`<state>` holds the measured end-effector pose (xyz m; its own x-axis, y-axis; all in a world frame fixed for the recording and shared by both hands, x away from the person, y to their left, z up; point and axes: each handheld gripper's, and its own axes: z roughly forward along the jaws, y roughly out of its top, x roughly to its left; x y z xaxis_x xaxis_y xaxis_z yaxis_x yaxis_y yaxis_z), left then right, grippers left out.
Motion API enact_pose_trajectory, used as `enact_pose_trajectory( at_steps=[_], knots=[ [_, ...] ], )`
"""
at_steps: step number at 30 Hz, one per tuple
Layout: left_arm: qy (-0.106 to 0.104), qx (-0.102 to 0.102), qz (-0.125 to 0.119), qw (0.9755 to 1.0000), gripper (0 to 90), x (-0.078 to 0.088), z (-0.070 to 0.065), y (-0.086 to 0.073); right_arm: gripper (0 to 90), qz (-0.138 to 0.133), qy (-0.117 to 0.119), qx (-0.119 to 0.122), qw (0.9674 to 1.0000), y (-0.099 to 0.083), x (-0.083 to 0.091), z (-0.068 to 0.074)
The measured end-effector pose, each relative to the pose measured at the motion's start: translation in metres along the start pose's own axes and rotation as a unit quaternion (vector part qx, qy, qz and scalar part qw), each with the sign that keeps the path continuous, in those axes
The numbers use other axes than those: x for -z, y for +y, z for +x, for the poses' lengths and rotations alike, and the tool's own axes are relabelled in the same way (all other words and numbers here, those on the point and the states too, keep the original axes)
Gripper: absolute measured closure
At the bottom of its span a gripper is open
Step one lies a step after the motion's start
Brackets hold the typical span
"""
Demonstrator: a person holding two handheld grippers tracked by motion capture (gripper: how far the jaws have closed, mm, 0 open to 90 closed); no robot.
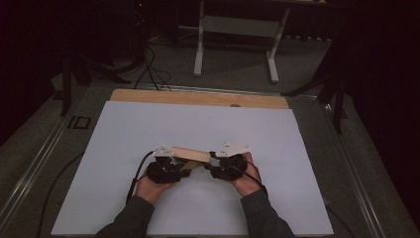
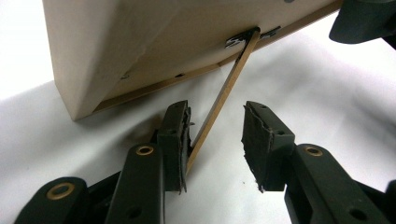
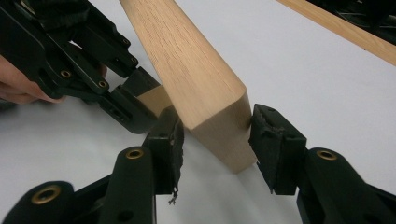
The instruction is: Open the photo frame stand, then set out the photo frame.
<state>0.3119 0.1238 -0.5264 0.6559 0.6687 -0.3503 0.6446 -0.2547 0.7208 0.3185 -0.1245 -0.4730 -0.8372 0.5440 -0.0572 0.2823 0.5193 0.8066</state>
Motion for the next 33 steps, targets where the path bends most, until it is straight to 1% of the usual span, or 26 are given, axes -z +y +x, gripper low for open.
enact_pose_trajectory(
  at_steps=[9,16,21,23,24,27,33],
  knots=[
    [0.005,-0.005,0.002,1.0000,59.6,0.000,-0.001,0.000,52.0,-0.001,-0.009,0.001,1.0000,-0.002,0.003,-0.001],
    [0.007,-0.010,0.002,0.9999,59.5,0.003,-0.001,-0.001,50.4,-0.006,-0.010,0.001,0.9999,-0.002,0.006,0.000],
    [0.009,-0.009,0.000,0.9999,59.3,0.005,-0.001,-0.001,48.3,-0.008,-0.011,0.000,0.9999,-0.002,0.007,0.000],
    [0.009,-0.009,-0.001,0.9999,59.3,0.006,-0.002,-0.001,46.3,-0.007,-0.010,0.001,0.9999,-0.002,0.008,-0.001],
    [0.010,-0.010,-0.001,0.9999,59.3,0.007,-0.002,-0.002,45.2,-0.010,-0.007,0.000,0.9999,-0.002,0.009,-0.001],
    [0.012,-0.012,-0.001,0.9999,59.0,0.008,-0.002,-0.002,41.8,-0.015,-0.008,-0.003,0.9999,-0.002,0.010,-0.002],
    [0.016,-0.010,-0.006,0.9998,58.2,0.012,-0.002,-0.003,39.2,-0.022,-0.006,-0.009,0.9997,-0.001,0.014,-0.003]
  ],
)
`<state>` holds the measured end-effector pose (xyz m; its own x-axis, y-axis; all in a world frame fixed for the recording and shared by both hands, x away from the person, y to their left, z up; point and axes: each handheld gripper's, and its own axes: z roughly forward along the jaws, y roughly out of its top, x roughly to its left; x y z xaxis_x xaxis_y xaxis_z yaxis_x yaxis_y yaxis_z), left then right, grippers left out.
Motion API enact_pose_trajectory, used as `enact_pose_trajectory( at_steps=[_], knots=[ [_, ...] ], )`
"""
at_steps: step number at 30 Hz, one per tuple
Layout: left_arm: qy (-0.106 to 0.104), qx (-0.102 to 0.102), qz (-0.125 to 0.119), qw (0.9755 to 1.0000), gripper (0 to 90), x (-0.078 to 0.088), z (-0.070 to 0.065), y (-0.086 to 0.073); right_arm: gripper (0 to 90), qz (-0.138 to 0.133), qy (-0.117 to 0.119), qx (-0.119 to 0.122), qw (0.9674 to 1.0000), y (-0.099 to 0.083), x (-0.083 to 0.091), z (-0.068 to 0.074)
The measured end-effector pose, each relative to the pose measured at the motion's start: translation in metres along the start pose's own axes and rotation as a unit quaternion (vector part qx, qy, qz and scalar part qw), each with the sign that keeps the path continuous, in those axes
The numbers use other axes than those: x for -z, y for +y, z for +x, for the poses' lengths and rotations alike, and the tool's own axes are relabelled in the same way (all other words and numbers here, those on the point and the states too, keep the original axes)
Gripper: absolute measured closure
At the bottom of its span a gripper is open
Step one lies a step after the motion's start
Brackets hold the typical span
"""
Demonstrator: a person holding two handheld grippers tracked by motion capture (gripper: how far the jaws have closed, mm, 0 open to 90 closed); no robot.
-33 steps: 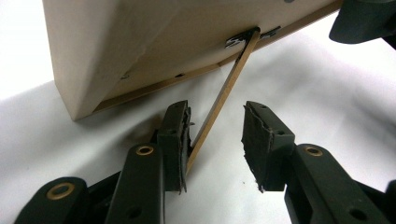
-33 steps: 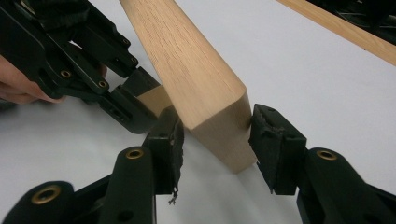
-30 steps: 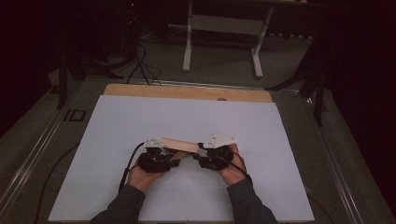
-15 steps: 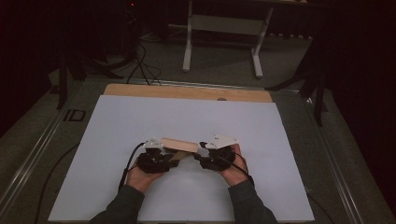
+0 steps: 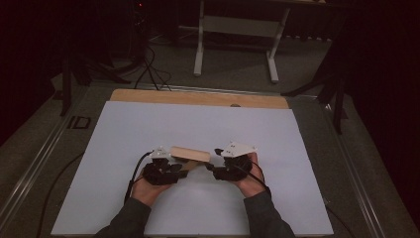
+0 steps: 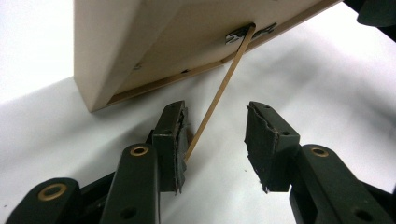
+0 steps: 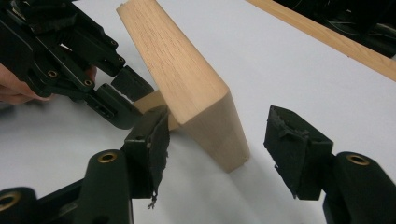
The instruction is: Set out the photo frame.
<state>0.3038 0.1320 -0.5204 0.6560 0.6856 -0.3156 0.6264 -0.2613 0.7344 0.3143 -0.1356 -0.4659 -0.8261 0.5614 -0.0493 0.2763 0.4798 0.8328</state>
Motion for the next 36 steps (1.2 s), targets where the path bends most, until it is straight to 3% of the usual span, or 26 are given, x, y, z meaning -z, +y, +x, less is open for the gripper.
enact_pose_trajectory(
  at_steps=[14,18,21,23,25,32,36],
  knots=[
    [0.009,-0.011,-0.027,0.9995,58.2,0.018,0.002,-0.002,41.3,-0.034,0.017,-0.022,0.9990,0.003,0.009,-0.004],
    [0.018,-0.019,-0.032,0.9992,63.0,0.022,0.000,-0.002,50.8,-0.059,0.020,-0.034,0.9975,0.004,0.014,-0.006],
    [0.021,-0.026,-0.032,0.9989,65.4,0.023,-0.001,-0.002,52.5,-0.063,0.019,-0.034,0.9972,0.004,0.014,-0.006],
    [0.023,-0.036,-0.038,0.9984,68.4,0.025,-0.003,-0.001,61.6,-0.075,0.018,-0.037,0.9963,0.005,0.015,-0.007],
    [0.020,-0.042,-0.039,0.9981,69.6,0.026,-0.004,-0.001,64.9,-0.080,0.021,-0.038,0.9958,0.005,0.015,-0.007],
    [0.039,-0.060,-0.047,0.9964,71.4,0.027,-0.009,0.001,77.9,-0.091,-0.003,-0.066,0.9937,0.004,0.013,-0.012],
    [0.047,-0.067,-0.055,0.9951,77.1,0.029,-0.010,0.003,87.0,-0.090,-0.011,-0.087,0.9920,0.002,0.007,-0.017]
  ],
)
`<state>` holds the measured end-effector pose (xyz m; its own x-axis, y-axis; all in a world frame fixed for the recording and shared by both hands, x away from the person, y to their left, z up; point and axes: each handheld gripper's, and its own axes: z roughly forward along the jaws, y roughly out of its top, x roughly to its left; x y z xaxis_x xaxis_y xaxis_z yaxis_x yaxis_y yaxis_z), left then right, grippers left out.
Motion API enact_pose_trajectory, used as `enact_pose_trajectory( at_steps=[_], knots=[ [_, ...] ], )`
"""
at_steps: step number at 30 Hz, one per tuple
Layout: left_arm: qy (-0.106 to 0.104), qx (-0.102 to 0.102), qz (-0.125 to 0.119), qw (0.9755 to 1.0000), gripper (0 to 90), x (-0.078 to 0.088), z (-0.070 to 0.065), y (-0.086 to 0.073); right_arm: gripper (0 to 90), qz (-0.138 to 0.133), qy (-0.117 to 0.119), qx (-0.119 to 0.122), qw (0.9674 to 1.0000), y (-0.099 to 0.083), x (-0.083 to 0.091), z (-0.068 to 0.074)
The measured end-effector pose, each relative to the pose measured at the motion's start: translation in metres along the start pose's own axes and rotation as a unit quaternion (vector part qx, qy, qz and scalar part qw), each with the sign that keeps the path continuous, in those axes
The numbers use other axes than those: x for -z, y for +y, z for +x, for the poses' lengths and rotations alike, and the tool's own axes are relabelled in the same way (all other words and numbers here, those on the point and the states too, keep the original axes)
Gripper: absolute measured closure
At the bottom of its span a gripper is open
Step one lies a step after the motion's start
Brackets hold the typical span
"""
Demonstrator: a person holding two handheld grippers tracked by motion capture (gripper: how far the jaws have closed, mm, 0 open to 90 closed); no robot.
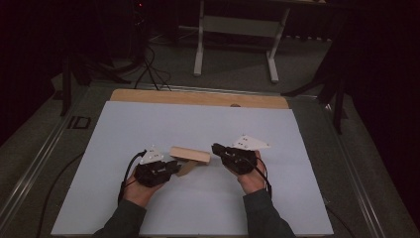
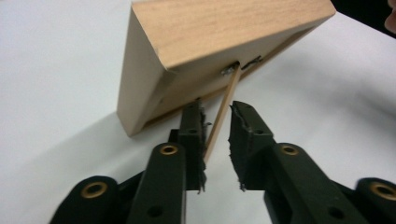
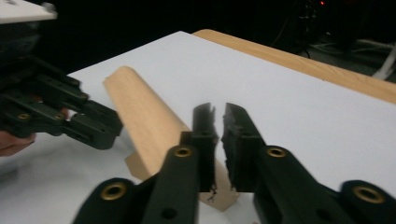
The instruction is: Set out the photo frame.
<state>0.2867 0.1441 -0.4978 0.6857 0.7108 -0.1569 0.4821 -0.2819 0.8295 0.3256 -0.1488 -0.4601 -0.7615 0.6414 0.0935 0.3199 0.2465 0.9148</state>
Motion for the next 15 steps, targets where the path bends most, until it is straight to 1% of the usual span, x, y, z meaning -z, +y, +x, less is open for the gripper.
enact_pose_trajectory(
  at_steps=[1,3,7,11,15],
  knots=[
    [0.001,0.001,-0.002,1.0000,78.6,0.000,0.000,0.000,89.2,0.001,-0.001,-0.005,1.0000,-0.001,-0.002,-0.001],
    [0.005,0.001,-0.002,1.0000,82.7,0.000,0.000,0.002,89.6,0.005,0.004,-0.010,0.9999,-0.002,-0.005,-0.003],
    [0.007,0.001,-0.001,1.0000,89.1,-0.002,0.001,0.004,89.7,0.009,0.006,-0.008,0.9999,-0.003,-0.013,-0.001],
    [0.011,-0.003,0.001,0.9999,89.5,-0.005,0.001,0.006,89.7,0.018,0.006,-0.011,0.9998,-0.006,-0.019,-0.002],
    [0.014,-0.001,-0.002,0.9999,89.5,-0.007,0.002,0.008,89.7,0.020,0.011,-0.016,0.9996,-0.008,-0.023,-0.002]
  ],
)
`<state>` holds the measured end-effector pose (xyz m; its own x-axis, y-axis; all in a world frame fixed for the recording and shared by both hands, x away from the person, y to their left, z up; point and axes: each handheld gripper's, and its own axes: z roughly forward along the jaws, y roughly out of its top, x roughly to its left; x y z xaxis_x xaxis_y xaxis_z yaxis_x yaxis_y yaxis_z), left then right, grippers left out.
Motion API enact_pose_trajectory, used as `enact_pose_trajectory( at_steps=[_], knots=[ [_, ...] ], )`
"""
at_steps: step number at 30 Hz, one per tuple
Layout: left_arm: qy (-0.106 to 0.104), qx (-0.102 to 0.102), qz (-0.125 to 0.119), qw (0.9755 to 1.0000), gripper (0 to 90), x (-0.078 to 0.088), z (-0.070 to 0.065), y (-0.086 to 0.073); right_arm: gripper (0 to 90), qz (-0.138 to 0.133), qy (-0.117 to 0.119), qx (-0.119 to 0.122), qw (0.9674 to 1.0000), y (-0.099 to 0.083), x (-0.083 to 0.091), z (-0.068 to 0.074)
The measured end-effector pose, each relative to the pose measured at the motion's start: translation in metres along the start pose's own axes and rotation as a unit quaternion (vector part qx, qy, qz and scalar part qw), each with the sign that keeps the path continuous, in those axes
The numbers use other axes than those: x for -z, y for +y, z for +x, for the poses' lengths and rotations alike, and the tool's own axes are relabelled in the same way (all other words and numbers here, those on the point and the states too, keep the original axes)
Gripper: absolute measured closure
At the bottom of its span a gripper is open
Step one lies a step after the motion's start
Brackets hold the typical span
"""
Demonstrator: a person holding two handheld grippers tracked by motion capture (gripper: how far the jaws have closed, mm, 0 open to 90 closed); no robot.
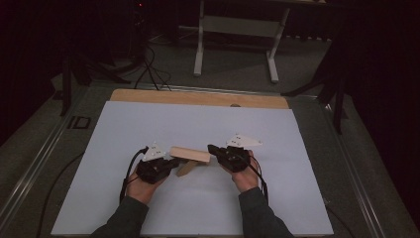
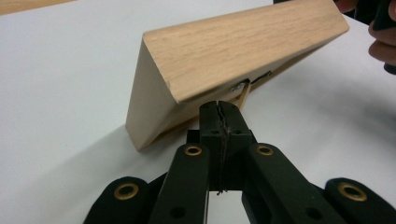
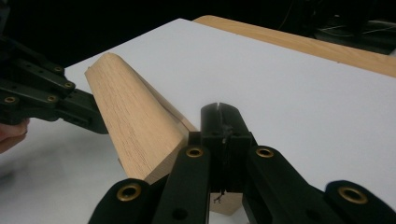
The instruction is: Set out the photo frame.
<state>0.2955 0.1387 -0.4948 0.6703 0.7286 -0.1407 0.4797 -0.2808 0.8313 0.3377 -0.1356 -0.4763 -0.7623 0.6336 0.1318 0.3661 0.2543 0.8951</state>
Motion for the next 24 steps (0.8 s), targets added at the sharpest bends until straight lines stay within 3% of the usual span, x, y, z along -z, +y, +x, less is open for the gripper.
enact_pose_trajectory(
  at_steps=[24],
  knots=[
    [0.000,0.001,0.002,1.0000,89.6,-0.0075,-0.0002,0.0057,89.7,0.016,0.008,0.011,0.9998,-0.0059,0.0001,0.0020]
  ],
)
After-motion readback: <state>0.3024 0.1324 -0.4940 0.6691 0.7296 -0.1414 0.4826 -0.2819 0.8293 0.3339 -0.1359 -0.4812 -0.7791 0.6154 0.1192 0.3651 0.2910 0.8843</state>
